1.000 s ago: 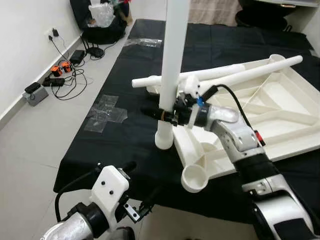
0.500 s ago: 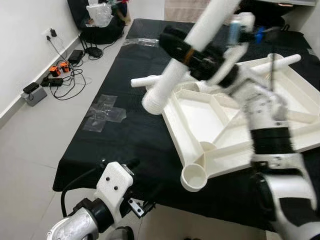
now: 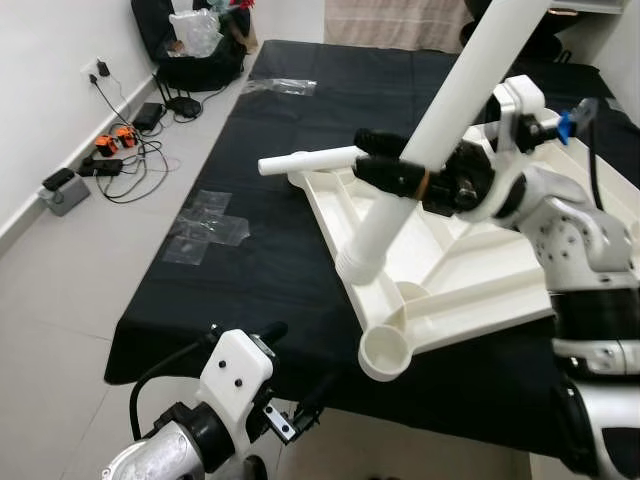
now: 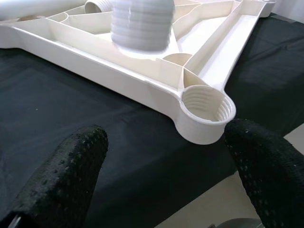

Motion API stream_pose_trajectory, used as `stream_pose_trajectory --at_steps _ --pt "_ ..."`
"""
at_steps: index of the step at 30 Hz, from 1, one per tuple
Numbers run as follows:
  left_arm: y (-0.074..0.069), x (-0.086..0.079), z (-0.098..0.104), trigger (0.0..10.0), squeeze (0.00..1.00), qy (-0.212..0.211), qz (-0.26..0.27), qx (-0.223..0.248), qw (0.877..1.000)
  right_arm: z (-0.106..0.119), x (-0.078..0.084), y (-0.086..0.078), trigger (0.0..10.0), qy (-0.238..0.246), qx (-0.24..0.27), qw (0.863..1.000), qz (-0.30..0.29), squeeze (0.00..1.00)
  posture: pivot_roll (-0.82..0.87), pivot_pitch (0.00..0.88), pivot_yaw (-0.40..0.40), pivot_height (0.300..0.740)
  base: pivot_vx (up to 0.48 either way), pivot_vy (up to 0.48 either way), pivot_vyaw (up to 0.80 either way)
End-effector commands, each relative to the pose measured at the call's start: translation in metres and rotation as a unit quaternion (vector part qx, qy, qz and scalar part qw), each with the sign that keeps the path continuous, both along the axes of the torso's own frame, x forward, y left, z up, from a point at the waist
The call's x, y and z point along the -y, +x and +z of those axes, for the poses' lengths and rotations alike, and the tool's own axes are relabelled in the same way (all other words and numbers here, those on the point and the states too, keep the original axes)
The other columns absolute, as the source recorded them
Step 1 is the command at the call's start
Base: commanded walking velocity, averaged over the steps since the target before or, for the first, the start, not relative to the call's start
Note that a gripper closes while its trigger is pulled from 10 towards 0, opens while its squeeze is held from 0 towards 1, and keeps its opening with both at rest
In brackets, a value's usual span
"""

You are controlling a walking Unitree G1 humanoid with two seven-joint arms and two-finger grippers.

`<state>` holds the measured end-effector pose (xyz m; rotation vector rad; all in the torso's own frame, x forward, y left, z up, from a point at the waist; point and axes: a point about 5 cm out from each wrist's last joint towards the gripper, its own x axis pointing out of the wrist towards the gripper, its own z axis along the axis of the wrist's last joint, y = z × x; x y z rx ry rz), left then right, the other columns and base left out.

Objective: Building children table

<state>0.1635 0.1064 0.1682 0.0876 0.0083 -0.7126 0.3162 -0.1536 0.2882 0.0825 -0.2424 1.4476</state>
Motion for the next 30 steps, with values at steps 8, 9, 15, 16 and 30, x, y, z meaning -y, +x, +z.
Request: stream_pose_trajectory --at_steps 8,9,15,16,30 --pt "0.016 -0.008 0.003 10.0 0.0 0.004 0.06 0.027 0.998 0.015 0.007 0.022 10.0 0.093 0.001 0.968 -0.235 0.0 0.08 0.148 -0.024 0.74 0.0 0.0 0.0" --pt "0.019 -0.009 0.004 10.0 0.0 0.002 0.064 0.03 0.997 0.016 0.011 0.019 10.0 0.09 0.012 0.964 -0.249 0.0 0.08 0.143 -0.022 0.74 0.0 0.0 0.0" --pt "0.025 -0.012 0.004 10.0 0.0 0.006 0.072 0.04 0.997 0.005 0.019 0.003 10.0 0.068 0.007 0.963 -0.26 0.0 0.06 0.127 -0.018 0.74 0.0 0.0 -0.27" --pt "0.025 -0.012 0.004 10.0 0.0 0.006 0.072 0.04 0.997 0.005 0.019 0.003 10.0 0.068 0.007 0.963 -0.26 0.0 0.06 0.127 -0.018 0.74 0.0 0.0 -0.8" --pt "0.04 -0.009 0.009 10.0 0.0 -0.006 0.098 0.067 0.993 -0.005 0.003 -0.01 10.0 0.059 0.002 0.96 -0.275 0.0 0.04 0.072 -0.022 0.74 0.0 0.0 -0.63"
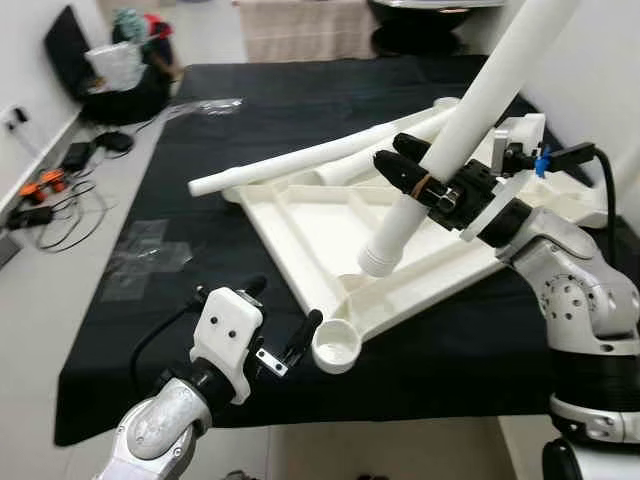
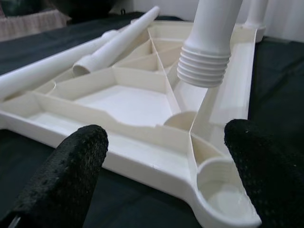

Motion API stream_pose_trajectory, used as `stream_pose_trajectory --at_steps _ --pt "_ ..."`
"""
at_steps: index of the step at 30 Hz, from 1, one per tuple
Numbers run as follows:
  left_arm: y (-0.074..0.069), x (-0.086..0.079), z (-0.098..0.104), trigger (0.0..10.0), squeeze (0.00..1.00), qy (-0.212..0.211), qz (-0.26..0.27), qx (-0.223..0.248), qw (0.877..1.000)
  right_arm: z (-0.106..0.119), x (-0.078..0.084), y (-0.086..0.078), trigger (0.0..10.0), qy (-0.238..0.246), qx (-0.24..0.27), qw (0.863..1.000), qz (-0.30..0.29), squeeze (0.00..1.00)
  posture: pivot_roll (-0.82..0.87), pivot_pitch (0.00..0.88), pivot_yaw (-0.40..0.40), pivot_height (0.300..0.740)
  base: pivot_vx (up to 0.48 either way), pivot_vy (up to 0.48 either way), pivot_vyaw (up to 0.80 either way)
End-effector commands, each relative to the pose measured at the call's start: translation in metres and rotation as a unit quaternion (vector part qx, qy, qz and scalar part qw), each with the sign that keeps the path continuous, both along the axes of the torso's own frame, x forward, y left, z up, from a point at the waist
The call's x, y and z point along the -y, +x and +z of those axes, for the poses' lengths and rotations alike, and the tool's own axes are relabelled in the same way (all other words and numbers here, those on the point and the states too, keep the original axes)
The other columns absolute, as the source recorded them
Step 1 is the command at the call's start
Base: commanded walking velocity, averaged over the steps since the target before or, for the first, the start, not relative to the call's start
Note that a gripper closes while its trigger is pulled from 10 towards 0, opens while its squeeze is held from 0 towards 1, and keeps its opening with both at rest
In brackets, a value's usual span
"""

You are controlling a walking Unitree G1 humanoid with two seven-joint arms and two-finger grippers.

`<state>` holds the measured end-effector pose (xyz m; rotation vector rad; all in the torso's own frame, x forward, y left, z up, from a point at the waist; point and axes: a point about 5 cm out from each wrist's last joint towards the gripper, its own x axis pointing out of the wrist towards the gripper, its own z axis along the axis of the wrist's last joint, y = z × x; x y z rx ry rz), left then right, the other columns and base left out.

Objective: Building children table

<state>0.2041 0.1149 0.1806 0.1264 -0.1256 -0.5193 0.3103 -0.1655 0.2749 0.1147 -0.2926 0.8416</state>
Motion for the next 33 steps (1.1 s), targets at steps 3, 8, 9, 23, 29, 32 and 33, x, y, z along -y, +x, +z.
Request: stream_pose_trajectory --at_steps 3,8,9,23,29,32,33 --pt "-0.001 -0.001 -0.004 10.0 0.0 -0.004 0.009 -0.007 1.0 0.008 -0.01 -0.004 10.0 -0.006 0.017 1.0 0.014 0.0 0.04 0.067 -0.026 0.74 0.0 0.0 0.0" --pt "-0.001 0.0 -0.005 10.0 0.0 -0.013 0.008 -0.012 1.0 0.008 -0.008 -0.002 10.0 -0.009 0.014 1.0 0.004 0.0 0.03 0.064 -0.03 0.74 0.0 0.0 0.0" --pt "-0.001 0.0 -0.005 10.0 0.0 -0.013 0.008 -0.012 1.0 0.008 -0.008 -0.002 10.0 -0.009 0.014 1.0 0.004 0.0 0.03 0.064 -0.03 0.74 0.0 0.0 0.0" --pt "0.0 0.0 -0.005 10.0 0.0 -0.01 0.019 -0.007 1.0 0.009 -0.009 0.0 10.0 -0.021 0.014 1.0 -0.011 0.0 0.03 0.074 -0.038 0.74 -0.184 0.166 0.0" --pt "0.0 0.0 -0.005 10.0 0.0 -0.017 0.024 -0.009 1.0 0.011 -0.008 0.003 10.0 -0.028 0.016 0.999 -0.024 0.0 0.03 0.079 -0.042 0.74 0.0 0.0 0.0" --pt "0.0 0.0 -0.004 10.0 0.0 -0.018 0.026 -0.008 0.999 0.013 -0.008 0.005 10.0 -0.023 0.019 0.999 -0.032 0.0 0.03 0.079 -0.042 0.74 0.0 0.0 0.0" --pt "0.001 -0.001 -0.004 10.0 0.0 -0.018 0.029 -0.007 0.999 0.014 -0.009 0.006 10.0 -0.021 0.021 0.999 -0.042 0.0 0.03 0.083 -0.041 0.74 0.0 0.0 0.0"
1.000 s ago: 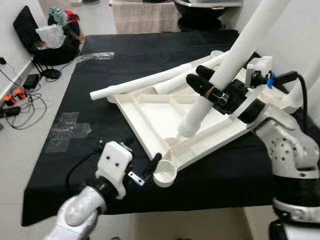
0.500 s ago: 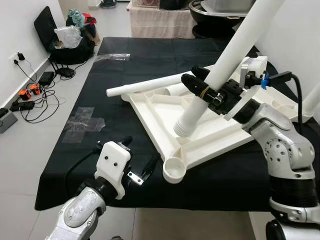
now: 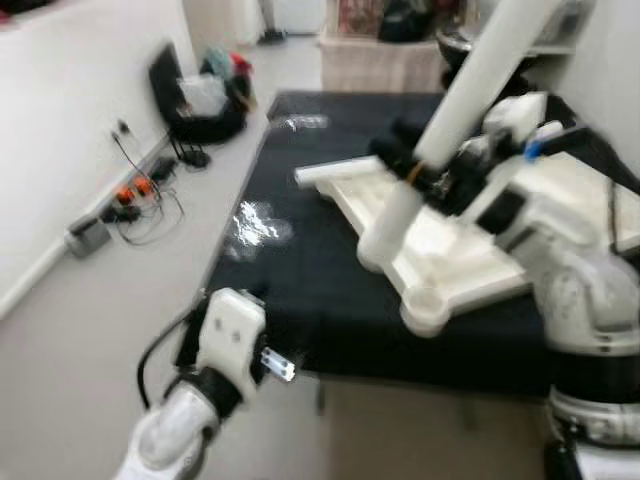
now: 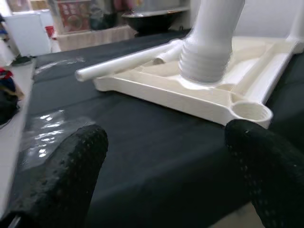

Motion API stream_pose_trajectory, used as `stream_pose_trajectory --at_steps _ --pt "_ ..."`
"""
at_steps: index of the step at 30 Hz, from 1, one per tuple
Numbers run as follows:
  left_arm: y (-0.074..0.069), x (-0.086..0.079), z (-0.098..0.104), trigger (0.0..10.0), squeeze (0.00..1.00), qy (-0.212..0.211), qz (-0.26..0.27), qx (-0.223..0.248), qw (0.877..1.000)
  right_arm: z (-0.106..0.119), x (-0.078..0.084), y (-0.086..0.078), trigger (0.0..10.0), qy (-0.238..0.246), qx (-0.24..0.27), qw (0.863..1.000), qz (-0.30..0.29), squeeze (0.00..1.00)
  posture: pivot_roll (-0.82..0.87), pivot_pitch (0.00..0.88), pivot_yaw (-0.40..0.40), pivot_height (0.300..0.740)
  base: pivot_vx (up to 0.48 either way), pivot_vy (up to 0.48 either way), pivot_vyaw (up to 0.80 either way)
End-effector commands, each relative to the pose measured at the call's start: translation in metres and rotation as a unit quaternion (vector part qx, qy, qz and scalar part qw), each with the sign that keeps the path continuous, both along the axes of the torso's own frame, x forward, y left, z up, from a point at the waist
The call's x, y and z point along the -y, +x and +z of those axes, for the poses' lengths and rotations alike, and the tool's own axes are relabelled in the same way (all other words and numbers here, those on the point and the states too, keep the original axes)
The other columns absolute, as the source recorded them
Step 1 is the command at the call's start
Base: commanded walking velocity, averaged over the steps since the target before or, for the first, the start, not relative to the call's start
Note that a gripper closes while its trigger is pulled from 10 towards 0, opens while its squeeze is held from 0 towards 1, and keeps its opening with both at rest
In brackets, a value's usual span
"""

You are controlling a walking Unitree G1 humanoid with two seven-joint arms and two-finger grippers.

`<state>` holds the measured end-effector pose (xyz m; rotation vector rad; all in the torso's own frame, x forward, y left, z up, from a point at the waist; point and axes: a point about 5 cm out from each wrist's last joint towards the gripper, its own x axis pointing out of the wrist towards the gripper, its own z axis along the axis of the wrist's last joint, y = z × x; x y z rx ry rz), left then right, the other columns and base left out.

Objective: Building children table

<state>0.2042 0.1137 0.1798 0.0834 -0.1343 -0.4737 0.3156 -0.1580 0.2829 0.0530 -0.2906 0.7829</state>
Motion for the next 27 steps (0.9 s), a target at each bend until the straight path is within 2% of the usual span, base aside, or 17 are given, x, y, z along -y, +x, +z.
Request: stream_pose_trajectory --at_steps 1,7,9,12,18,21,22,23,24,27 --pt "0.001 -0.003 -0.003 10.0 0.0 0.007 0.011 -0.005 1.0 0.006 -0.003 0.003 10.0 0.001 0.014 1.0 -0.018 0.0 0.03 0.088 -0.043 0.74 0.0 0.0 0.0" --pt "0.003 -0.004 0.002 10.0 0.0 0.006 0.021 0.001 1.0 -0.009 -0.003 0.015 10.0 -0.027 0.003 0.995 -0.096 0.0 0.03 0.095 -0.044 0.74 0.0 0.0 0.0" --pt "0.003 -0.004 0.002 10.0 0.0 0.007 0.023 0.003 1.0 -0.012 -0.001 0.018 10.0 -0.028 -0.003 0.994 -0.109 0.0 0.03 0.098 -0.043 0.74 0.0 0.0 0.0" --pt "0.003 -0.004 0.004 10.0 0.0 0.006 0.024 0.007 1.0 -0.014 0.001 0.019 10.0 -0.016 -0.011 0.993 -0.118 0.0 0.04 0.102 -0.045 0.74 0.0 0.0 -0.75" --pt "0.002 -0.004 0.004 10.0 0.0 0.006 0.024 0.005 1.0 -0.009 0.002 0.019 10.0 -0.014 -0.001 0.993 -0.113 0.0 0.03 0.108 -0.043 0.74 0.0 0.0 -0.77" --pt "0.002 -0.003 0.003 10.0 0.0 0.008 0.023 0.004 1.0 0.002 0.007 0.021 10.0 -0.004 0.014 0.994 -0.112 0.0 0.04 0.11 -0.043 0.74 0.0 0.0 -0.77" --pt "0.001 -0.004 0.003 10.0 0.0 0.008 0.023 0.003 1.0 0.011 0.009 0.022 10.0 0.011 0.025 0.995 -0.098 0.0 0.04 0.113 -0.044 0.74 0.0 0.0 0.0" --pt "0.001 -0.004 0.003 10.0 0.0 0.008 0.023 0.003 1.0 0.011 0.009 0.022 10.0 0.011 0.025 0.995 -0.098 0.0 0.04 0.113 -0.044 0.74 0.0 0.0 0.0" --pt "0.0 -0.004 0.003 10.0 0.0 0.009 0.024 0.001 1.0 0.023 0.011 0.022 10.0 0.025 0.033 0.998 -0.053 0.0 0.04 0.115 -0.042 0.74 0.0 0.0 0.0" --pt "0.0 -0.004 0.003 10.0 0.0 0.009 0.024 0.001 1.0 0.026 0.01 0.022 10.0 0.022 0.028 0.999 -0.023 0.0 0.04 0.115 -0.042 0.74 0.0 0.0 0.0"
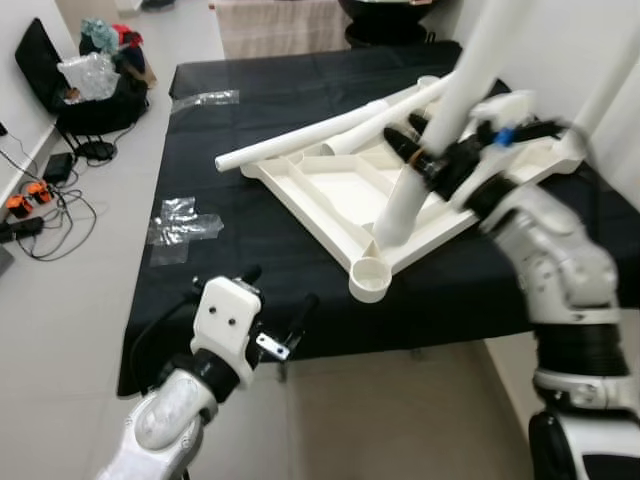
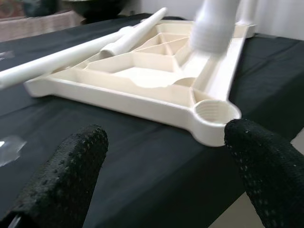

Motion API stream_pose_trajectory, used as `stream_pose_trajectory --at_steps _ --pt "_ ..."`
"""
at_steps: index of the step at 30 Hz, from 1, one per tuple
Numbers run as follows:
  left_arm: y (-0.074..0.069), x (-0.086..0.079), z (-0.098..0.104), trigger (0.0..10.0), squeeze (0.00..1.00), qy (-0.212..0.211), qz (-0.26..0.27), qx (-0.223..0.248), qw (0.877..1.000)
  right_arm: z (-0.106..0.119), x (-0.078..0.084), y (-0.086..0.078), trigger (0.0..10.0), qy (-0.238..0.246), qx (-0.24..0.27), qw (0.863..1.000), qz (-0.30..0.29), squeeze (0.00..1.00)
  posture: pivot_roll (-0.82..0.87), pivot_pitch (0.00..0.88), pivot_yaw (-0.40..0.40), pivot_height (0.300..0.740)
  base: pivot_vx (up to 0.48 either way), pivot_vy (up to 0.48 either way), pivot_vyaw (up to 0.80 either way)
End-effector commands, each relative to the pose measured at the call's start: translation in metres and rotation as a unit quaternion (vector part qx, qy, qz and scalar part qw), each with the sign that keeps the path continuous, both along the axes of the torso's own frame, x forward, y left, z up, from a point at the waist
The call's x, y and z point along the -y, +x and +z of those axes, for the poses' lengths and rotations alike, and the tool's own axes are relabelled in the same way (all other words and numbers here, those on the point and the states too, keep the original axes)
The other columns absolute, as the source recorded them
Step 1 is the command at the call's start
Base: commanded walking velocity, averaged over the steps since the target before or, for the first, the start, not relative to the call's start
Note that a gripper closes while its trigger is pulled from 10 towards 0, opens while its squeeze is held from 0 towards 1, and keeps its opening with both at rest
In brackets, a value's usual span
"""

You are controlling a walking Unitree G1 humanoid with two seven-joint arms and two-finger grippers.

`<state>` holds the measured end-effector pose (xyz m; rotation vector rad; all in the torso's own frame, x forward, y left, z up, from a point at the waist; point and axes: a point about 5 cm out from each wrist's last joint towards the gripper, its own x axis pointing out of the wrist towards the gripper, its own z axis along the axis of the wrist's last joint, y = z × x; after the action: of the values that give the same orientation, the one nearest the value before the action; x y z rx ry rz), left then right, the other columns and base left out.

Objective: Building children table

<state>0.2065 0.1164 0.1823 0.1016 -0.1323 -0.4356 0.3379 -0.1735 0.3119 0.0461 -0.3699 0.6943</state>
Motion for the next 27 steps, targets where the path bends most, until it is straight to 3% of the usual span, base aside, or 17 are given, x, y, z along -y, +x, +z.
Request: stream_pose_trajectory --at_steps 1,4,9,12,17,19,27 --pt "-0.002 -0.001 0.0 10.0 0.0 0.002 0.004 -0.002 1.0 -0.003 -0.007 -0.001 10.0 -0.008 -0.009 0.999 0.045 0.0 0.04 0.12 -0.042 0.74 0.0 0.0 0.0" --pt "-0.004 0.001 0.001 10.0 0.0 0.002 -0.001 -0.004 1.0 -0.015 -0.009 0.008 10.0 -0.081 -0.032 0.991 0.098 0.0 0.05 0.127 -0.043 0.74 0.0 0.0 0.0" --pt "-0.007 0.002 0.002 10.0 0.0 0.0 -0.003 -0.005 1.0 -0.023 -0.015 0.006 10.0 -0.126 -0.039 0.976 0.171 0.0 0.06 0.139 -0.044 0.74 0.0 0.0 0.0" --pt "-0.013 0.003 0.004 10.0 0.0 -0.002 -0.005 -0.008 1.0 -0.02 -0.013 0.009 10.0 -0.127 -0.04 0.967 0.217 0.0 0.07 0.153 -0.051 0.74 0.0 0.0 0.0" --pt "-0.016 0.004 0.005 10.0 0.0 -0.002 -0.006 -0.009 1.0 -0.012 -0.01 0.017 10.0 -0.12 -0.03 0.97 0.211 0.0 0.07 0.169 -0.052 0.74 0.0 0.0 0.0" --pt "-0.018 0.005 0.007 10.0 0.0 -0.004 -0.008 -0.01 1.0 -0.004 -0.008 0.019 10.0 -0.122 -0.004 0.969 0.214 0.0 0.07 0.182 -0.051 0.74 0.0 0.0 0.0" --pt "-0.022 0.008 0.012 10.0 0.0 -0.006 -0.014 -0.01 1.0 -0.005 -0.002 0.025 10.0 -0.135 -0.015 0.962 0.235 0.0 0.08 0.206 -0.049 0.74 0.0 0.0 0.0"
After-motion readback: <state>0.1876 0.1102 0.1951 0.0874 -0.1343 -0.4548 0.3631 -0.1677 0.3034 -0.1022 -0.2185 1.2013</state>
